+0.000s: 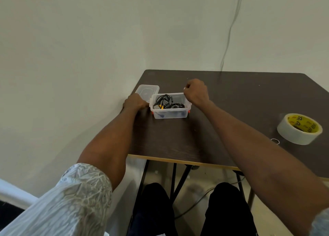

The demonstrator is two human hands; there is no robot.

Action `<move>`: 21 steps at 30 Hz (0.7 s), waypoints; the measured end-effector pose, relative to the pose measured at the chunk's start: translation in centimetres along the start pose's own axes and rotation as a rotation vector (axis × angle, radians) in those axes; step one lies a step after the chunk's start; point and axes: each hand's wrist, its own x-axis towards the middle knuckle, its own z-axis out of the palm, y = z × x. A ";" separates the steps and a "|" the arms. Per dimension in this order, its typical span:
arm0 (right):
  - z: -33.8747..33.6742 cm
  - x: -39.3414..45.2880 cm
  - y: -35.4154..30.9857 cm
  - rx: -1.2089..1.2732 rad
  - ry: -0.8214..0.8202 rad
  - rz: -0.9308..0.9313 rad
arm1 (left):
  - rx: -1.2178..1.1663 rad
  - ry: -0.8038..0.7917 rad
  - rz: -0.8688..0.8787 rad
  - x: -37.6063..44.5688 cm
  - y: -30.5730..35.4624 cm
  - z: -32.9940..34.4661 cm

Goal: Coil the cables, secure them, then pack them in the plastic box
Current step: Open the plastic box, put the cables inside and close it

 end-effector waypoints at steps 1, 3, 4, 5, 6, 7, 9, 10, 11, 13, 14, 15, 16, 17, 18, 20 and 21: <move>-0.1 0.1 0.1 0.005 0.001 0.010 | 0.007 0.019 0.003 0.0 0.0 0.1; -0.1 0.0 0.3 0.020 0.002 0.021 | 0.013 0.064 0.023 -0.3 -0.1 0.2; -0.1 -0.1 0.2 0.024 0.000 0.023 | 0.020 0.075 0.034 -0.4 -0.1 0.2; 0.0 -0.2 0.2 0.030 -0.004 0.029 | 0.026 0.067 0.026 -0.5 -0.1 0.3; 0.1 -0.3 0.2 0.034 -0.008 0.030 | 0.031 0.058 0.014 -0.6 -0.1 0.4; 0.1 -0.2 0.2 0.036 -0.010 0.028 | 0.027 0.054 0.000 -0.6 0.1 0.3; -0.3 0.1 0.1 0.032 -0.014 0.019 | -0.007 0.059 -0.014 -0.3 1.1 -0.1; -0.6 0.2 0.1 0.027 -0.019 0.010 | -0.030 0.062 -0.014 0.0 1.5 -0.2; -0.9 0.5 0.1 0.027 -0.023 -0.010 | -0.045 0.060 -0.011 0.2 1.9 -0.5; -0.7 0.4 0.3 0.026 -0.038 -0.058 | -0.046 0.041 -0.005 0.5 2.1 0.0; -0.4 0.2 0.4 0.019 -0.039 -0.076 | -0.035 0.039 0.001 0.6 2.0 0.4; -0.2 0.0 0.5 0.012 -0.038 -0.089 | -0.025 0.041 0.004 0.6 1.9 0.6; 0.1 0.0 0.6 0.005 -0.036 -0.098 | -0.020 0.049 0.009 0.6 1.9 0.7; 0.3 0.1 0.7 -0.003 -0.032 -0.101 | -0.016 0.056 0.016 0.8 2.0 0.7; 0.5 0.1 0.6 -0.008 -0.022 -0.099 | -0.014 0.066 0.028 0.9 2.0 0.5; 0.8 0.4 0.7 0.000 0.013 -0.093 | -0.054 0.094 0.037 1.1 2.0 -0.1; 0.9 0.5 0.8 0.004 0.033 -0.090 | -0.116 0.108 0.013 1.2 1.9 -0.5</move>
